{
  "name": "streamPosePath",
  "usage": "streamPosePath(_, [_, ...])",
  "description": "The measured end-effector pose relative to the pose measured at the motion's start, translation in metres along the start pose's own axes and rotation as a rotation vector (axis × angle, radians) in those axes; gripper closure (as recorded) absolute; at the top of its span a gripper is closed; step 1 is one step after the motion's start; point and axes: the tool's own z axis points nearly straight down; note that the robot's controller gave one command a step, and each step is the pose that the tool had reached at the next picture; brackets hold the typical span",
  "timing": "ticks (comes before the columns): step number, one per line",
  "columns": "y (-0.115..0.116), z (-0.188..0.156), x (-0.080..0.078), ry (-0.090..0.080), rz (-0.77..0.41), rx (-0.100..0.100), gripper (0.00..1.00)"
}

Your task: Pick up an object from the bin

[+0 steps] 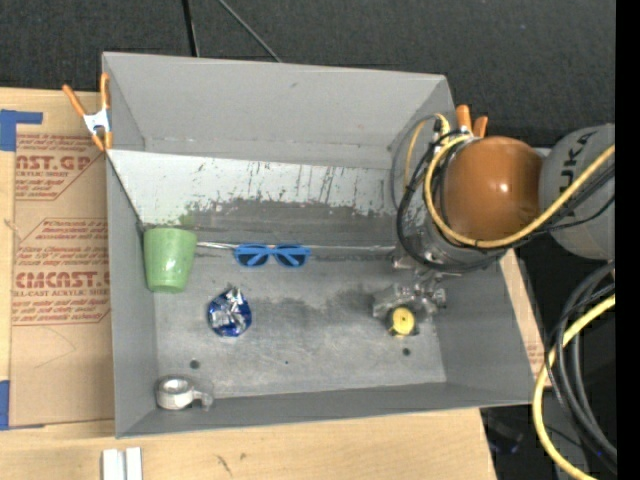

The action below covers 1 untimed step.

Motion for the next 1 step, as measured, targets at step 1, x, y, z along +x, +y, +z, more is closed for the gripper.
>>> streamPosePath(1, [-0.0128, -0.1417, 0.0215, 0.003, 0.018, 0.007, 1.0])
